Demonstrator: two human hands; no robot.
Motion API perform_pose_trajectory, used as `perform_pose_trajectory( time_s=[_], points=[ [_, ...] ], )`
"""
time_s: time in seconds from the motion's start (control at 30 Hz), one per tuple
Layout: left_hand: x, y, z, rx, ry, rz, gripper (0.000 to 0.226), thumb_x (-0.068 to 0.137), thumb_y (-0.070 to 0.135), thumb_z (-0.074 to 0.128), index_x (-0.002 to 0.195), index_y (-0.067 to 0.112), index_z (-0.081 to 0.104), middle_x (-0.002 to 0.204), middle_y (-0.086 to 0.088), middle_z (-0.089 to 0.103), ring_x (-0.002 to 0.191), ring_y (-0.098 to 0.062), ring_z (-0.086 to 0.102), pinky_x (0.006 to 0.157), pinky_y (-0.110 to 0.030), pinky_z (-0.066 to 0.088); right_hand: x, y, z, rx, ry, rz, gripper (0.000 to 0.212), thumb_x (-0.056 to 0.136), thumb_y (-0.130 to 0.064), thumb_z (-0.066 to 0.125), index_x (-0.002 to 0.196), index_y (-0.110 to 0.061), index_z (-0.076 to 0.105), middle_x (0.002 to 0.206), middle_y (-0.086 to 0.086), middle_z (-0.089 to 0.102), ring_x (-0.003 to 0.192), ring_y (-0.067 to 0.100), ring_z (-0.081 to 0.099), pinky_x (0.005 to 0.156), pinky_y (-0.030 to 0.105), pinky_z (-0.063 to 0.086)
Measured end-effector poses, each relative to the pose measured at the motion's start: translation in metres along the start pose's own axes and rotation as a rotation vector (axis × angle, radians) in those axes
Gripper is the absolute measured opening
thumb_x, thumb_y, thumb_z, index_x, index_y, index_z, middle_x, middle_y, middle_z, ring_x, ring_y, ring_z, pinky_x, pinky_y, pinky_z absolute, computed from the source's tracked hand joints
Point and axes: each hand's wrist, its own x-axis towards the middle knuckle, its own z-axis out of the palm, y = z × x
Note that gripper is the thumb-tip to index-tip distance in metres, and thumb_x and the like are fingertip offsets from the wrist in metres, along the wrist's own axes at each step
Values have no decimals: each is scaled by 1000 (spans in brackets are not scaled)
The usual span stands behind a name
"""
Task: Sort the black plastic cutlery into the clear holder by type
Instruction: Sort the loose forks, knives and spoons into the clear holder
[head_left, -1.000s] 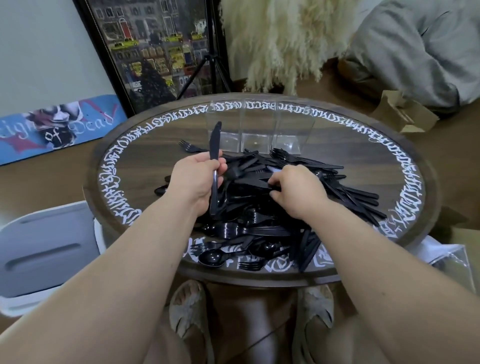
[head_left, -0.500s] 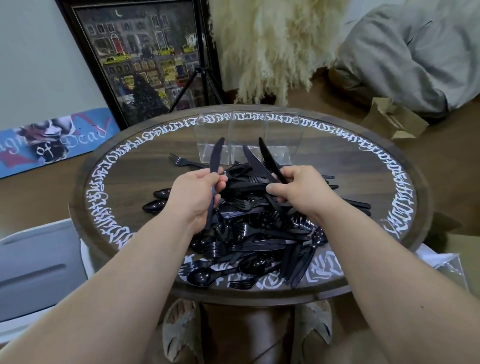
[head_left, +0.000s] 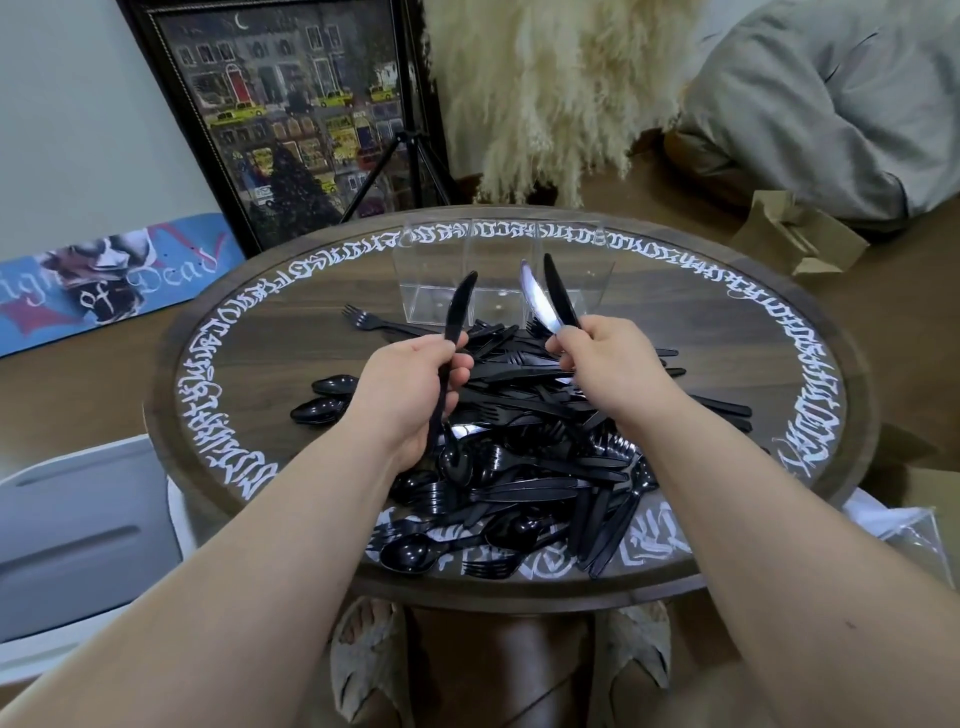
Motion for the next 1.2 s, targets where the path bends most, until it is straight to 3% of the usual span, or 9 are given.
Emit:
perform_pose_trajectory(
  time_s=[0.17, 0.27, 0.4, 0.53, 0.73, 0.93, 1.0, 1.07, 1.2],
  points=[
    [-4, 0, 6, 16, -46, 11, 24, 97, 10, 47, 92, 23, 67, 72, 5, 59, 62, -5, 54, 61, -23, 44, -8, -6, 6, 265, -183, 34, 24, 98, -13, 45, 81, -9, 61, 66, 3, 56, 50, 12, 49, 49, 21, 39],
    [-3, 0, 6, 20, -30, 30, 23, 96, 9, 49, 90, 22, 67, 72, 5, 60, 60, -3, 54, 57, -20, 42, -9, -7, 7, 299, -166, 21, 25, 96, -15, 51, 77, -11, 66, 64, 0, 56, 56, 11, 51, 56, 23, 43],
    [-4, -1, 7, -21, -10, 34, 15, 95, 9, 53, 93, 14, 68, 76, 3, 64, 63, -1, 58, 58, -17, 46, -11, -9, 8, 364, -194, 39, 21, 95, -18, 56, 82, -11, 70, 54, -7, 63, 50, 6, 59, 49, 19, 47],
    [-7, -1, 12, -28, -45, 36, 18, 97, 11, 52, 88, 17, 67, 75, 4, 66, 65, -5, 61, 59, -23, 48, -13, -12, 17, 377, -235, -14, 13, 91, -13, 62, 85, -11, 74, 72, 2, 71, 66, 14, 63, 63, 28, 51],
    [-12, 0, 15, -65, -109, 71, 23, 98, 7, 47, 87, 11, 68, 60, -5, 67, 49, -14, 62, 43, -21, 47, -16, -17, 24, 377, -204, -87, 11, 87, -1, 63, 91, -7, 72, 51, -12, 58, 43, -2, 47, 45, 11, 38],
    [-5, -9, 11, 138, -59, 169, 20, 93, 16, 54, 96, 18, 74, 83, -15, 70, 71, -24, 58, 64, -39, 52, -13, -17, 29, 404, -208, -13, 14, 88, -6, 64, 78, -13, 70, 63, -1, 61, 50, 9, 49, 48, 19, 43],
    [-7, -10, 10, 202, -65, 210, 25, 85, 27, 57, 103, 19, 73, 98, -14, 72, 88, -23, 64, 87, -50, 53, -14, -18, 29, 425, -202, -11, 12, 87, -4, 66, 79, -12, 69, 63, -1, 62, 50, 9, 52, 48, 19, 45],
    [-8, -10, 9, 257, -84, 231, 29, 85, 29, 56, 108, 21, 72, 101, -6, 73, 100, -26, 66, 96, -52, 49, -14, -17, 28, 435, -194, -9, 9, 85, -2, 67, 82, -11, 68, 65, 1, 62, 51, 10, 54, 50, 20, 47],
    [-10, -9, 7, 325, -132, 310, 26, 95, 17, 49, 97, 24, 74, 87, -6, 73, 79, -26, 66, 87, -43, 53, -15, -18, 27, 485, -191, -3, 8, 85, 0, 67, 85, -7, 63, 63, 5, 60, 49, 11, 57, 51, 21, 51]
  ],
)
